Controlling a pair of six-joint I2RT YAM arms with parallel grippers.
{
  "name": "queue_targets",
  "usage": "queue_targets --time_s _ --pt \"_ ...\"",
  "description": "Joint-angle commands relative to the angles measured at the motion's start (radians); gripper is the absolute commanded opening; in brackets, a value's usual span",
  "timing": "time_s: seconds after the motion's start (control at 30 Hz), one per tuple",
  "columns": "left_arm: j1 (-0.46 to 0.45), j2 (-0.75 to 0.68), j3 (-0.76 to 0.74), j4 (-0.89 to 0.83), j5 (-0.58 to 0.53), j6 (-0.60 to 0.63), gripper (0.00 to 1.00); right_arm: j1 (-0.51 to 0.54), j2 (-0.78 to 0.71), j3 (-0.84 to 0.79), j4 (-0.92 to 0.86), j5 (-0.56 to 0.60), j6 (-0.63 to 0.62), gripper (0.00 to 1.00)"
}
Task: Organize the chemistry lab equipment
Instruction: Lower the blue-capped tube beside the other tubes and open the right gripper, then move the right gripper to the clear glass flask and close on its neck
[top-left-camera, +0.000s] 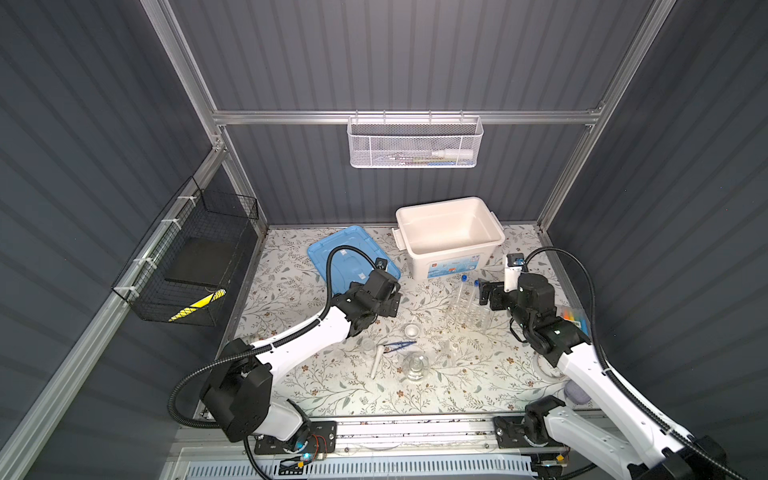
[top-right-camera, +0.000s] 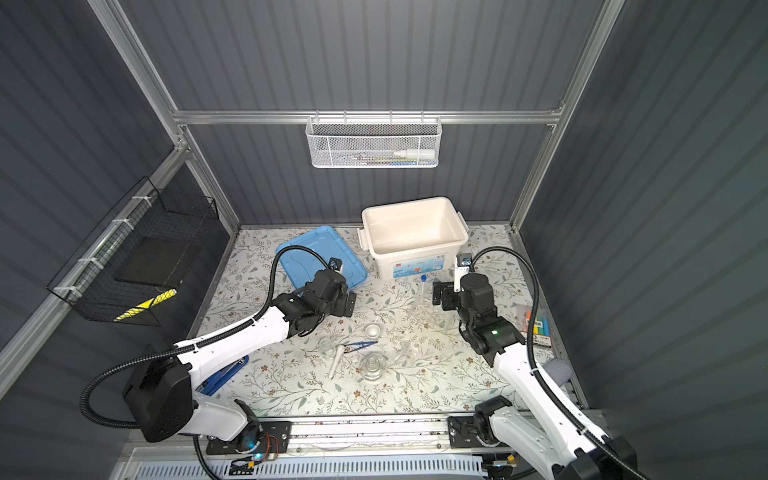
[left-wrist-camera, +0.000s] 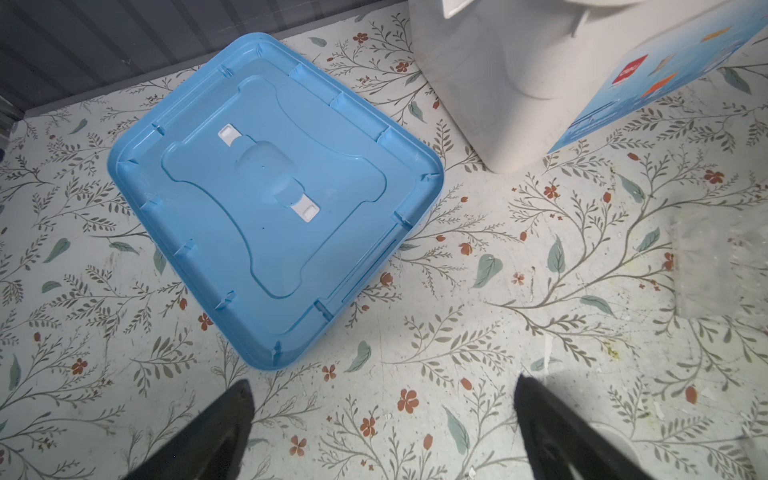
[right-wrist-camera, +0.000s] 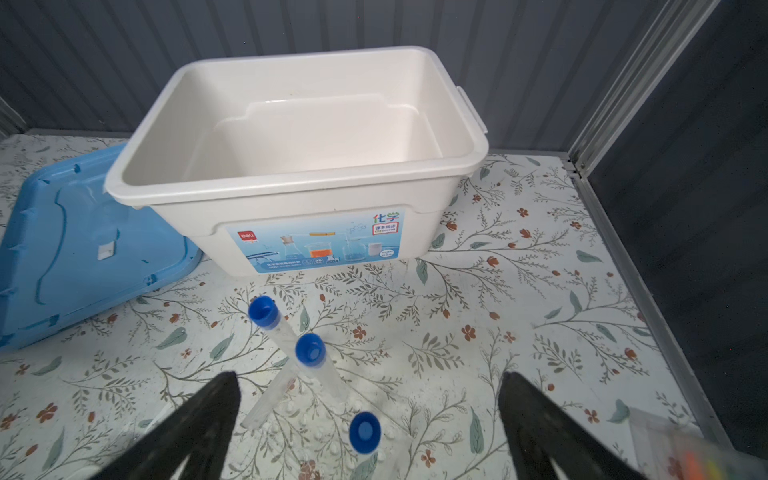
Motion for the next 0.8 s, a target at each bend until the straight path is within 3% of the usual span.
queue_targets --time_s 0.0,0.3,0.77 --pt "0.021 -0.022 -0.012 -0.026 -0.031 -0.028 1.00 0.025 -0.042 0.053 -0.089 -0.078 -0.045 0.99" --pt "0.053 -0.034 -0.034 -0.021 -0.043 -0.042 1.00 0.209 -0.014 0.183 -0.283 -0.170 -0.097 0.94" --pt "0.107 -0.072 -0.070 -0.009 -0.060 -0.042 1.00 0.541 0.207 0.263 -0.486 -0.337 -0.183 0.81"
